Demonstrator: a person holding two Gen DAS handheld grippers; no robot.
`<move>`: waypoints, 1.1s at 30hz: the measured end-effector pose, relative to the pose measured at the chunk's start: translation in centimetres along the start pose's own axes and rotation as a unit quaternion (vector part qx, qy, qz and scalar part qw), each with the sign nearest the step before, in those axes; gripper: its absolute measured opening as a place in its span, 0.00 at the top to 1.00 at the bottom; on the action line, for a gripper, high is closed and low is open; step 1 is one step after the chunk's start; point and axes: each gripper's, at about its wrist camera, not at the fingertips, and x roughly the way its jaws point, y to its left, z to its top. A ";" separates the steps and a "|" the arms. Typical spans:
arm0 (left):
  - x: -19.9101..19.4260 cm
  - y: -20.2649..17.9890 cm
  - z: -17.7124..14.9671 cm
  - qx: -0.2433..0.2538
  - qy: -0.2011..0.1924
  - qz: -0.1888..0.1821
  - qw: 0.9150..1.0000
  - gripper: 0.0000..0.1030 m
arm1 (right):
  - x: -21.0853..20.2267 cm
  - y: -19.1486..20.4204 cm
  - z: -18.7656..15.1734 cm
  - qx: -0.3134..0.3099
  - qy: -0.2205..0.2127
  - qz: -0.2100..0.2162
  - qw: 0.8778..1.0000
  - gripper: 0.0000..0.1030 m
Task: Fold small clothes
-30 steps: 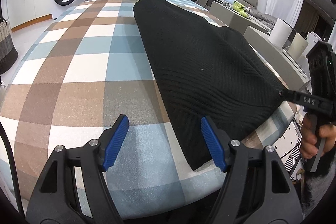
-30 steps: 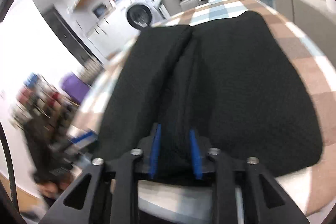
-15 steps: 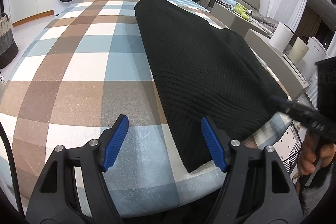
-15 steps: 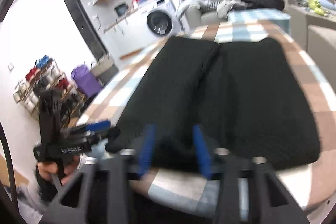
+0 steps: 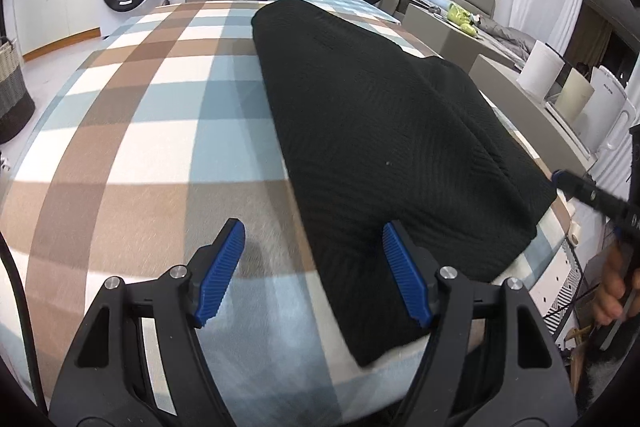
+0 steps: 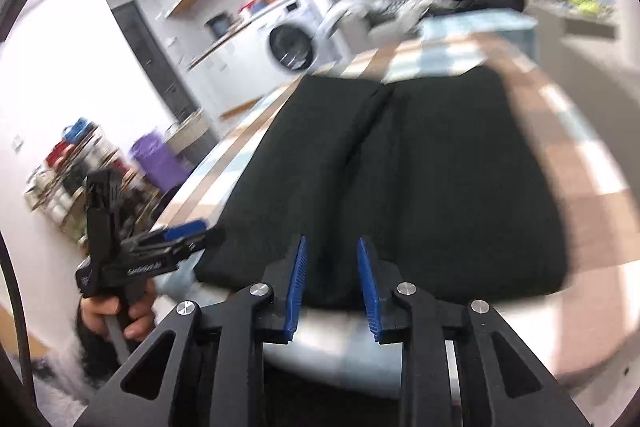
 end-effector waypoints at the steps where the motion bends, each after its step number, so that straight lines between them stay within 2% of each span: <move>1: 0.4 -0.1 0.3 0.001 0.003 -0.003 1.000 0.33 | -0.1 -0.7 0.1 0.008 -0.004 -0.014 1.000 0.70; 3: 1.1 -0.1 0.8 -0.005 0.009 -0.016 1.000 0.33 | -0.6 -3.1 0.1 0.041 -0.010 -0.056 0.998 0.64; 5: 1.7 -0.1 1.4 -0.009 0.010 -0.022 1.000 0.33 | -0.6 -5.0 0.0 0.065 -0.002 -0.083 0.994 0.63; 8: 2.6 -0.1 2.2 -0.019 0.015 -0.029 0.999 0.46 | 0.1 -6.5 -0.1 0.084 0.003 -0.090 0.992 0.63; 9: 2.9 0.0 2.5 -0.027 0.017 -0.034 0.999 0.55 | 0.3 -6.7 0.0 0.086 0.003 -0.092 0.992 0.63; 13: 3.5 0.0 3.2 -0.034 0.015 -0.032 0.999 0.72 | 0.7 -7.1 0.8 0.083 -0.003 -0.105 0.991 0.62; 15: 3.6 0.0 3.2 -0.032 0.009 -0.028 0.999 0.75 | 0.6 -6.8 1.2 0.066 -0.008 -0.120 0.991 0.51; 17: 3.6 -0.1 3.2 -0.025 0.007 -0.022 0.999 0.76 | 1.1 -7.1 1.5 0.057 -0.007 -0.121 0.991 0.46; 19: 3.4 -0.4 3.2 -0.014 0.002 -0.012 1.000 0.77 | 1.8 -7.3 1.6 0.059 0.007 -0.124 0.990 0.47; 21: 3.4 -0.3 3.1 -0.010 0.001 -0.009 1.000 0.78 | 2.9 -6.9 1.7 0.042 0.023 -0.130 0.990 0.63; 27: 2.4 1.8 2.7 -0.022 -0.004 -0.013 1.000 0.81 | 4.3 -5.1 1.5 0.022 0.045 -0.113 0.992 0.66; 33: 0.3 4.8 2.2 -0.047 -0.023 0.017 0.999 0.82 | 6.1 -1.6 0.8 -0.015 0.066 -0.086 0.994 0.66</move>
